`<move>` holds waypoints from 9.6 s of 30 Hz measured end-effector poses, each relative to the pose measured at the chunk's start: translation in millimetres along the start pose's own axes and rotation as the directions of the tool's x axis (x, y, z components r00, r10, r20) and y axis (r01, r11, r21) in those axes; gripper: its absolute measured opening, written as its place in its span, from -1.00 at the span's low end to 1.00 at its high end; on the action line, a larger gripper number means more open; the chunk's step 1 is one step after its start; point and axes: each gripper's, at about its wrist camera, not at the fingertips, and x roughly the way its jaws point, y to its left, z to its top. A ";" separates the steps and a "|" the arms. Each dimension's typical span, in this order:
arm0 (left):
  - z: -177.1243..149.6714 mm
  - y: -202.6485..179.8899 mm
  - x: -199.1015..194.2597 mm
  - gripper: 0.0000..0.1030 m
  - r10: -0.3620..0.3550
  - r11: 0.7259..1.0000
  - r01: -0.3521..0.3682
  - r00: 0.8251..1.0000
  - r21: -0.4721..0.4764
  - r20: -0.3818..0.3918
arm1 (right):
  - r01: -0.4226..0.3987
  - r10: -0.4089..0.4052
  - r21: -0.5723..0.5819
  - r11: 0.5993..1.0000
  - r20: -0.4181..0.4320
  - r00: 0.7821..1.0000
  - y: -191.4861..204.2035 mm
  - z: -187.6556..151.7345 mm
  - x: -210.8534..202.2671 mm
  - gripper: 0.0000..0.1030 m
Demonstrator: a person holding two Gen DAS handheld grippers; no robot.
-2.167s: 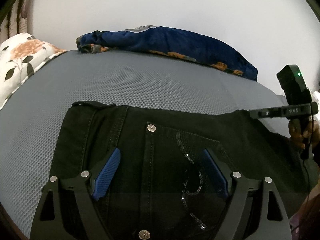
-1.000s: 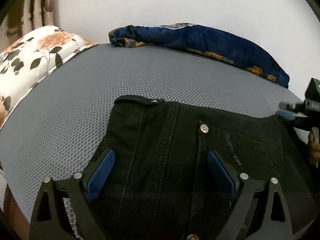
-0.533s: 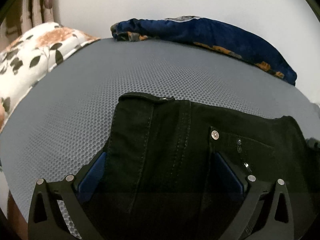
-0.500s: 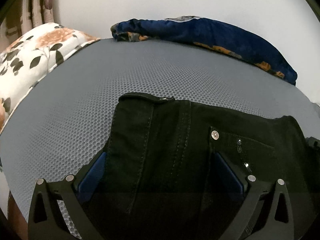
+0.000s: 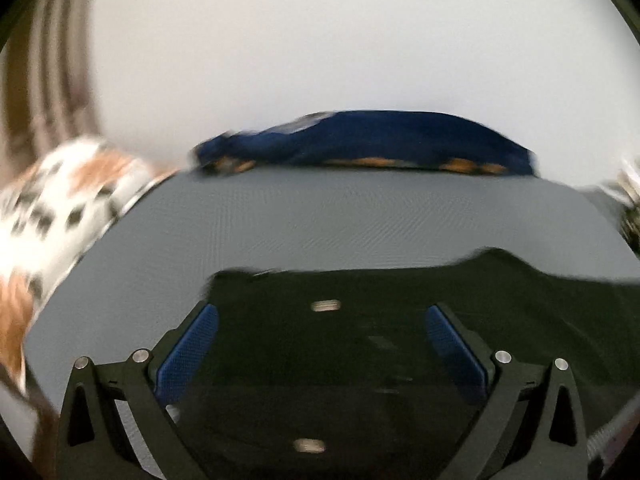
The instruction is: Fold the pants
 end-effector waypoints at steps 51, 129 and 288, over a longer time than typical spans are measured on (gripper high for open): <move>-24.5 -126.7 68.3 1.00 -0.252 0.933 0.310 0.925 0.182 -0.284 | -0.041 0.028 0.078 0.996 0.166 0.986 -80.4 15.2 -50.1 -0.80; -24.5 -119.5 60.8 1.00 -0.324 0.923 0.362 0.915 0.132 -0.241 | 0.070 -0.111 0.215 0.974 0.184 0.977 -39.1 29.6 -33.8 -0.84; -27.1 -38.1 4.9 0.48 -0.611 0.783 0.598 0.690 -0.171 -0.387 | -0.414 0.453 0.183 0.892 -0.345 0.822 134.6 -100.1 106.4 0.33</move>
